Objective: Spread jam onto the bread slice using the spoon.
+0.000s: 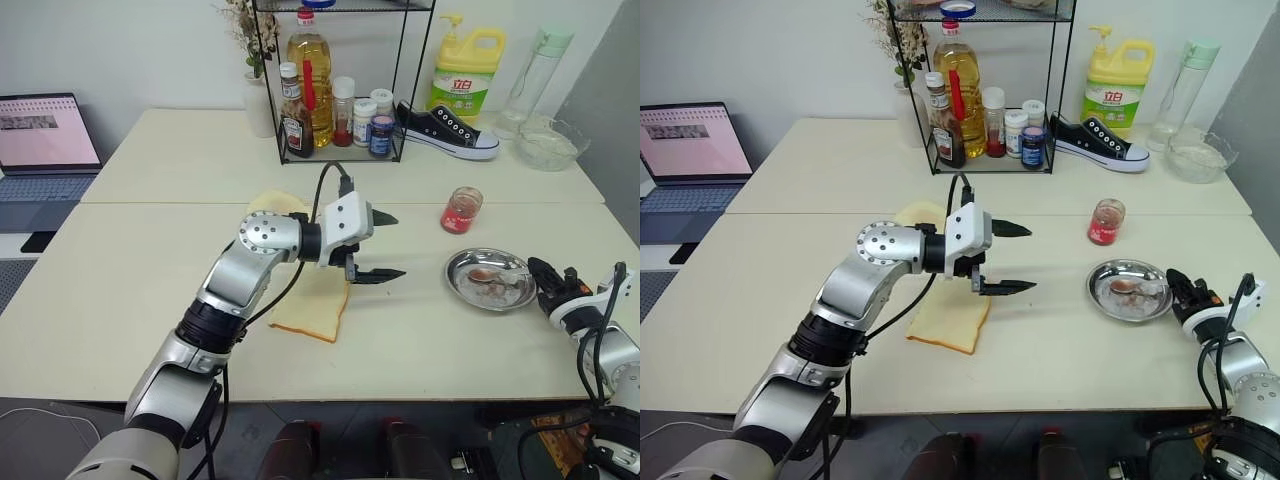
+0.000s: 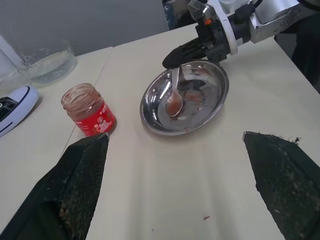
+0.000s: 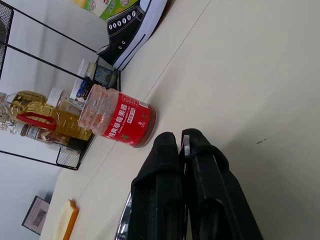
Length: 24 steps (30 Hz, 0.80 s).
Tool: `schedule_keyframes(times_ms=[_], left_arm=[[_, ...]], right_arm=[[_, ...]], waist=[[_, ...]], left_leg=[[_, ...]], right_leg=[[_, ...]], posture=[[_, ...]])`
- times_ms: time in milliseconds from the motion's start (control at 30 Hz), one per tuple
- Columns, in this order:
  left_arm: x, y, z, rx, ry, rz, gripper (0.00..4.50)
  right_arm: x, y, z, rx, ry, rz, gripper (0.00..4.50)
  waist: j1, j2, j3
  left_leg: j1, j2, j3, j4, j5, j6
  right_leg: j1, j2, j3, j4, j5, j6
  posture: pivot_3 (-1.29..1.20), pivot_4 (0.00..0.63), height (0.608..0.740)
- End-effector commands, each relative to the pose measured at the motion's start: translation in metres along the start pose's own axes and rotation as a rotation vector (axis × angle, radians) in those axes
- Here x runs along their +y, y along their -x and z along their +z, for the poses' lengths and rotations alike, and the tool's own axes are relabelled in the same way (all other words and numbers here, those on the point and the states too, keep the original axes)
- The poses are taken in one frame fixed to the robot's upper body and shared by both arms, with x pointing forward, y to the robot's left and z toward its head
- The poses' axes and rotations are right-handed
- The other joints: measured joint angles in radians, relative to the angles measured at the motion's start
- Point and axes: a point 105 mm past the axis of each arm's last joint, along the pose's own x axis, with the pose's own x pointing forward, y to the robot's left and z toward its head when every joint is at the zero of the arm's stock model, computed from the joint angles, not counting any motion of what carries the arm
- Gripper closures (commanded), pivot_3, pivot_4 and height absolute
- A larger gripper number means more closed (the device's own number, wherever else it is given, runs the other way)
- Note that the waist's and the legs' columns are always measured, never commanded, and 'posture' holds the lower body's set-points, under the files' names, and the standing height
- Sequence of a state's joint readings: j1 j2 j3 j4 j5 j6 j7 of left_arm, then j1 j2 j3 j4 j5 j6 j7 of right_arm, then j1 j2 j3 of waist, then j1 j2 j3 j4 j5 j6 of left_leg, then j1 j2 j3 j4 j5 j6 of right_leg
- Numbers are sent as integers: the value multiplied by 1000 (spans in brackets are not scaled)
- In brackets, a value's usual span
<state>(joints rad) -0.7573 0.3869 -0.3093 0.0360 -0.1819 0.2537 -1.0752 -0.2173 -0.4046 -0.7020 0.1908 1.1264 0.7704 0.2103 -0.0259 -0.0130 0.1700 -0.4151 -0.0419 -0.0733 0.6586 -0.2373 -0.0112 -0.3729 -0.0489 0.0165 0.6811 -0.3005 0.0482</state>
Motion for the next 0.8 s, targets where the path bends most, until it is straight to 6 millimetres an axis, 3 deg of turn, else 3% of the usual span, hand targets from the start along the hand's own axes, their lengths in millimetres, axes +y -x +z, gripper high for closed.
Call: schedule_keyframes(times_ms=[33,433,600,800], left_arm=[[5,4,13,-35,-48,25,0],[6,4,13,-36,-51,31,0],[6,4,13,-36,-52,29,0],[5,4,13,-35,-53,25,0]], right_arm=[[-12,3,-6,21,14,-65,4478],[-13,3,-5,21,23,-78,4478],[-13,2,-5,18,23,-81,3066],[-14,2,-7,23,22,-86,3066]], waist=[[0,0,0],[0,0,0],[0,0,0],[0,0,0]], left_leg=[[0,0,0,0,0,0],[0,0,0,0,0,0],[0,0,0,0,0,0],[0,0,0,0,0,0]], right_leg=[[0,0,0,0,0,0],[0,0,0,0,0,0],[0,0,0,0,0,0],[0,0,0,0,0,0]], posture=[[0,150,740],[0,150,740],[0,150,740],[0,150,740]])
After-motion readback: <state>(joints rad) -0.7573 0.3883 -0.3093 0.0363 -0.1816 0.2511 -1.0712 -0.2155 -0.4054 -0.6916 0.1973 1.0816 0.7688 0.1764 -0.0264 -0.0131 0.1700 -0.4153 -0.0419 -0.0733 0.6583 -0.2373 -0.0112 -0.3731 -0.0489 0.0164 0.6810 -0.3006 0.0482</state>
